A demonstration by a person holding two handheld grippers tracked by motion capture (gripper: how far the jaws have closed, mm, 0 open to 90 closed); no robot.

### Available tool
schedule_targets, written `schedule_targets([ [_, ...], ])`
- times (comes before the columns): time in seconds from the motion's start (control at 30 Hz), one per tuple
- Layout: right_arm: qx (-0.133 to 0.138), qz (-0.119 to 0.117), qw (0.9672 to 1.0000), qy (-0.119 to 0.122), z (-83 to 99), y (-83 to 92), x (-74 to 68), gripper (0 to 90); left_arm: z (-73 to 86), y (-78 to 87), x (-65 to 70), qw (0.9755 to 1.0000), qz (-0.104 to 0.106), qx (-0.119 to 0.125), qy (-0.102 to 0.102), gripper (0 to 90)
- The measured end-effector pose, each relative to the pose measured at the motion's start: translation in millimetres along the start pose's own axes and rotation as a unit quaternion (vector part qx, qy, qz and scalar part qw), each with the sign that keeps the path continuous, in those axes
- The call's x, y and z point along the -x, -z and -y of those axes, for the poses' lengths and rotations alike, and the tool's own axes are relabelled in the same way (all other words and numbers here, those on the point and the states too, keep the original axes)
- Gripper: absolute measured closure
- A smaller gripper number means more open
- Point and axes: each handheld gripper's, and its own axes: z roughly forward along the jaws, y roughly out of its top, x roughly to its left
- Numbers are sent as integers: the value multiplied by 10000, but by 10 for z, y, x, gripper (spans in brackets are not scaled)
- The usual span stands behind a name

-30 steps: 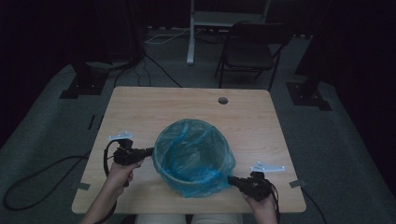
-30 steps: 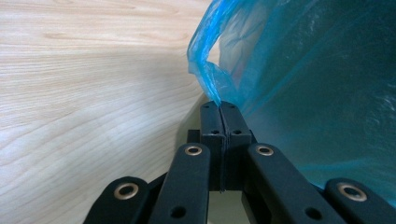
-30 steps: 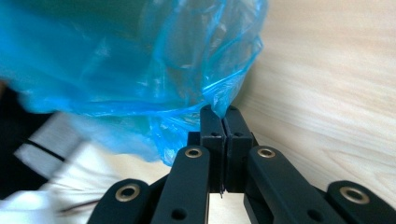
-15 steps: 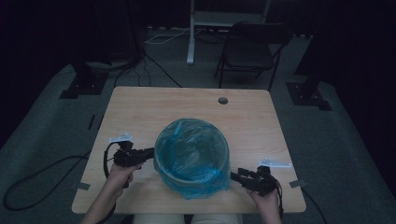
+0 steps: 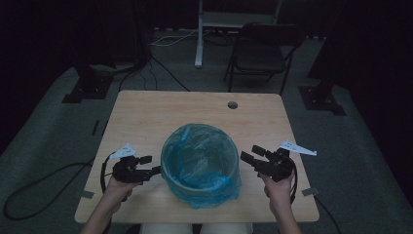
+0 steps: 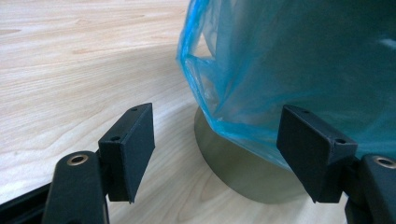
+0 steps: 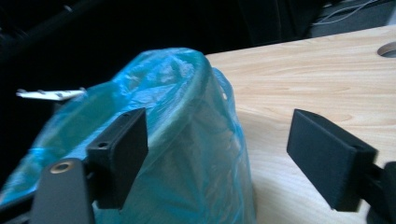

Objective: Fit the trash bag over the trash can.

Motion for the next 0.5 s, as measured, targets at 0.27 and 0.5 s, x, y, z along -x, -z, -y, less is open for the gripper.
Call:
schedule_targets([
  [0.27,-696,259,9971,-172,111,-142,136,263,-140,-197,139,9996,173,-80,-221,289],
  [0.5,-668,357,9967,-279,64,-34,282,233,-256,-388,173,9993,316,-95,-154,289],
])
